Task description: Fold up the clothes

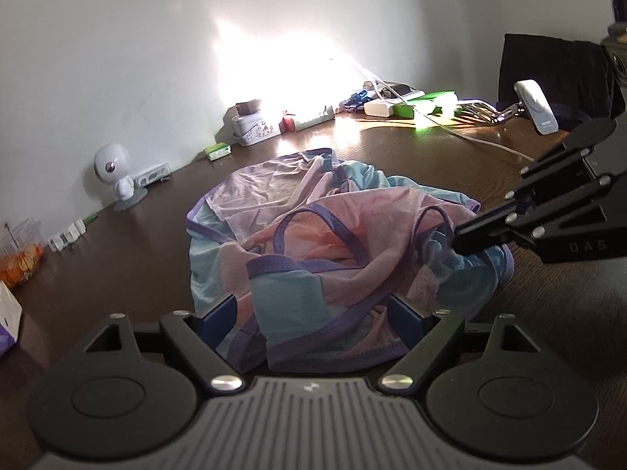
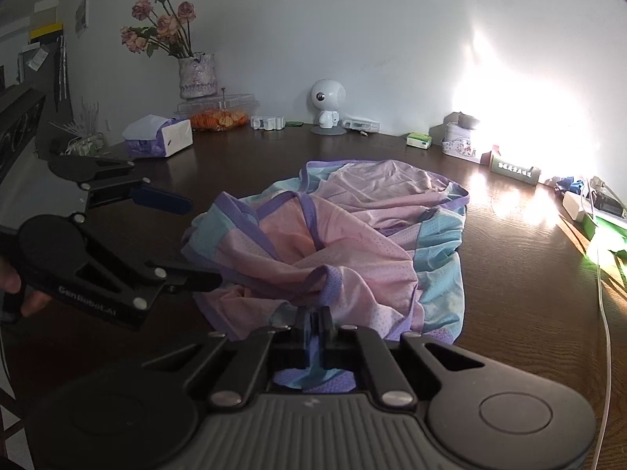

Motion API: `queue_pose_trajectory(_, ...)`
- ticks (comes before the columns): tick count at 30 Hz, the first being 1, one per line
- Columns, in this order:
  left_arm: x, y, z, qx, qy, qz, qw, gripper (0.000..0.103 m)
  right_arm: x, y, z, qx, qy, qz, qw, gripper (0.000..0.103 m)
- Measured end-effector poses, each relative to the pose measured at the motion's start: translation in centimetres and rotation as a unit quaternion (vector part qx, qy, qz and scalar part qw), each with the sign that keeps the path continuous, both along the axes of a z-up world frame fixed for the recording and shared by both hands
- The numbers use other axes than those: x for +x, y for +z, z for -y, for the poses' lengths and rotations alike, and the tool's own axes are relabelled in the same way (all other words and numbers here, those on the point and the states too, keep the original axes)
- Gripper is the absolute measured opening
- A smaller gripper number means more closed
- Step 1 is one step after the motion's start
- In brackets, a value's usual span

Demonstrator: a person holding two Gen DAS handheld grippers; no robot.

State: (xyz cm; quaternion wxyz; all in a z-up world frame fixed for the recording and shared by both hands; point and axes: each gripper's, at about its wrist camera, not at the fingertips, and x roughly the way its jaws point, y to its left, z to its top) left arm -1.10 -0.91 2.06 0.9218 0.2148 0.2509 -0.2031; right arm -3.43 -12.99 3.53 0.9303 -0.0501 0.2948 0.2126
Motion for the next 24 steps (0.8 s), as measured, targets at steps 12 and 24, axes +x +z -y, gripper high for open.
queue_pose_trajectory(12,0.0,-1.3,3.4,0.115,-0.001,0.034,0.9927,0.079,-2.6,4.3,3.5,-0.018,-0.092,0.093,0.991,0.001)
queue_pose_trajectory(24,-1.0,-1.5,4.7,0.082,0.015,-0.015,0.9964,0.028,-3.1,4.4,4.3,-0.011,-0.098,0.103,0.990,0.001)
